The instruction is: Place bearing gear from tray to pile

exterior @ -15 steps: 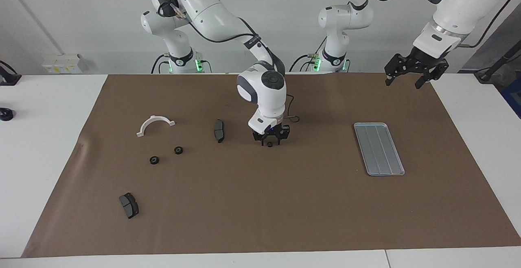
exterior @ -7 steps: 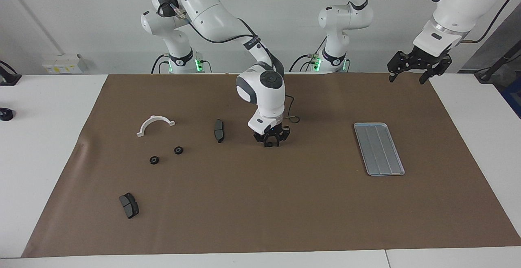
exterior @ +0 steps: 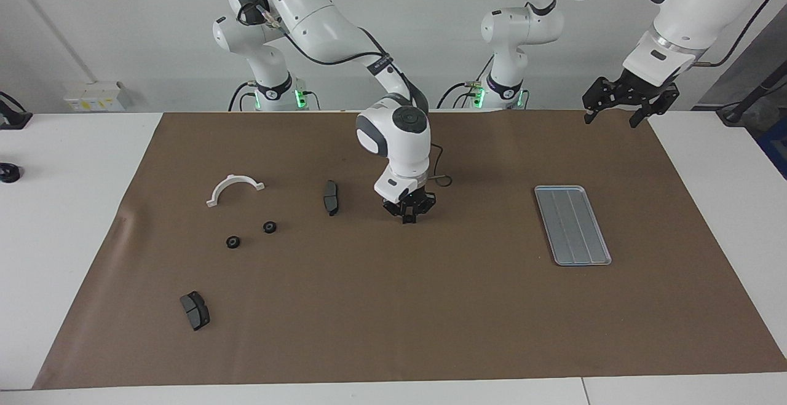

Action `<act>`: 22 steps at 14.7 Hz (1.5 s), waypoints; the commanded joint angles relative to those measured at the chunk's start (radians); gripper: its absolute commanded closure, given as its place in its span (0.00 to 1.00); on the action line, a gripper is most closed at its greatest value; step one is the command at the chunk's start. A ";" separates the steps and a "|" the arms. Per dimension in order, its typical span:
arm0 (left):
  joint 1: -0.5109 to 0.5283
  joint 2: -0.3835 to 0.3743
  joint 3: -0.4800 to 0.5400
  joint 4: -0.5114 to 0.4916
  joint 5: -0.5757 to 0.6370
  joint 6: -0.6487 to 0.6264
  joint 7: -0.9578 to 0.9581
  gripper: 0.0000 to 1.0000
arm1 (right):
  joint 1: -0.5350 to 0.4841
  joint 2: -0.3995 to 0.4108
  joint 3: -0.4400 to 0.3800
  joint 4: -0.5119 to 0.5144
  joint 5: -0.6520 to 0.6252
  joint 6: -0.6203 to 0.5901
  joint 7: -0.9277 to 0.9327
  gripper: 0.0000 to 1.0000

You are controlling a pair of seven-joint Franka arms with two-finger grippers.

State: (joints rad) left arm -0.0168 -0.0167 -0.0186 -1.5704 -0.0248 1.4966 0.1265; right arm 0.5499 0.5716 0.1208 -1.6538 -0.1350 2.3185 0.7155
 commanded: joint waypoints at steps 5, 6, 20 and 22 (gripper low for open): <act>0.024 -0.017 0.005 -0.020 0.003 0.001 0.005 0.00 | -0.140 -0.087 -0.006 0.015 -0.015 -0.048 -0.072 1.00; 0.024 -0.017 0.005 -0.020 0.003 -0.004 0.007 0.00 | -0.184 -0.099 -0.004 0.014 -0.015 -0.065 -0.130 1.00; 0.026 -0.017 0.005 -0.020 0.003 -0.003 0.007 0.00 | -0.587 -0.114 -0.003 -0.170 -0.003 0.068 -0.622 1.00; 0.026 -0.017 0.005 -0.020 0.003 -0.004 0.007 0.00 | -0.578 -0.115 -0.003 -0.164 0.002 0.062 -0.610 0.01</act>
State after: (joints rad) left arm -0.0035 -0.0167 -0.0073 -1.5715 -0.0244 1.4962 0.1265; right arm -0.0171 0.4727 0.1016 -1.8022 -0.1391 2.3688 0.1112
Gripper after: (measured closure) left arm 0.000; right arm 0.696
